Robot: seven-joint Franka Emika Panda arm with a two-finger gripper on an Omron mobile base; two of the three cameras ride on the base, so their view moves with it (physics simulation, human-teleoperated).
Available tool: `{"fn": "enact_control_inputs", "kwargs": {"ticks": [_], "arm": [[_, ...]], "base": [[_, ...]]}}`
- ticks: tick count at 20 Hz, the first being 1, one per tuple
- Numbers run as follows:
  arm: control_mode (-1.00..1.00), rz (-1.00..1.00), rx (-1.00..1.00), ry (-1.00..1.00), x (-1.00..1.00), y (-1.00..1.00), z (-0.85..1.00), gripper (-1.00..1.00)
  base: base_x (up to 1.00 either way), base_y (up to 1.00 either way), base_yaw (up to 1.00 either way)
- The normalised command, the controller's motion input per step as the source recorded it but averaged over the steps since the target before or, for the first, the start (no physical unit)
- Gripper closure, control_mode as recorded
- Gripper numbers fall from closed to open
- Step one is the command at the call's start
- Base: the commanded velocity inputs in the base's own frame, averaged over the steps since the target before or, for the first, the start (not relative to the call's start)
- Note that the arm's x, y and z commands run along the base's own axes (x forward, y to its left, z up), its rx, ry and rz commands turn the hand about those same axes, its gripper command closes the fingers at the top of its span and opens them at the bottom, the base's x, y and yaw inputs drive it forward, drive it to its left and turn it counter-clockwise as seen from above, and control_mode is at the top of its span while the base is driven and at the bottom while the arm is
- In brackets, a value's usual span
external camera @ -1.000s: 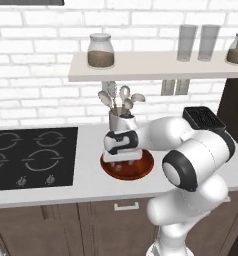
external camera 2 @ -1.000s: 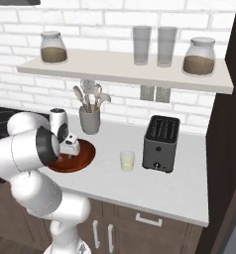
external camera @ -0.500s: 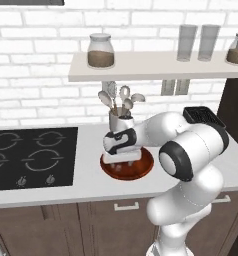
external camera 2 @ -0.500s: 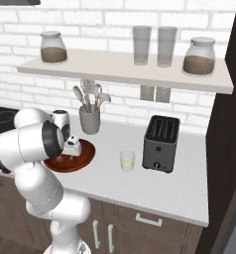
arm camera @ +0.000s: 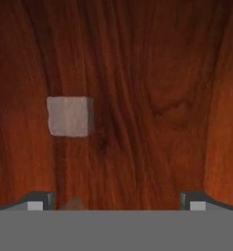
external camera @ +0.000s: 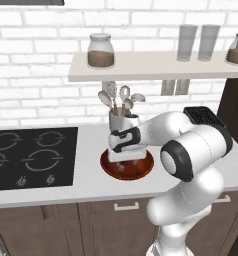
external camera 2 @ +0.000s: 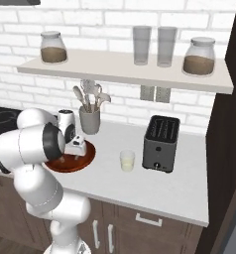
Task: Grab a lemon wedge from the fridge and one ice cube from the ice bowl, and put them in the glass of lemonade.
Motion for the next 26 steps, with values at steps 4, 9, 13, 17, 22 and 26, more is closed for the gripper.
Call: {"fn": "enact_control_inputs", "kwargs": {"ticks": [4, 9, 13, 17, 22, 26], "arm": [[-1.0, 0.1, 0.03, -0.06, 0.0, -0.03, 0.08, -1.0], [-1.0, 0.27, 0.0, 0.01, -0.02, 0.14, 0.07, -1.0], [-1.0, 0.24, -0.03, 0.04, -0.1, 0.02, 0.0, -1.0], [-1.0, 0.14, 0.0, -0.01, 0.0, 0.0, 0.0, -1.0], [-1.0, 0.16, 0.0, 0.0, 0.0, 0.0, 0.0, -1.0], [-1.0, 0.22, 0.0, 0.0, 0.0, 0.0, 0.02, -1.0]], "base": [[0.0, 0.0, 0.0], [0.0, 0.0, 0.0], [0.0, 0.0, 0.0], [0.0, 0.0, 0.0], [0.0, 0.0, 0.0], [0.0, 0.0, 0.0]]}}
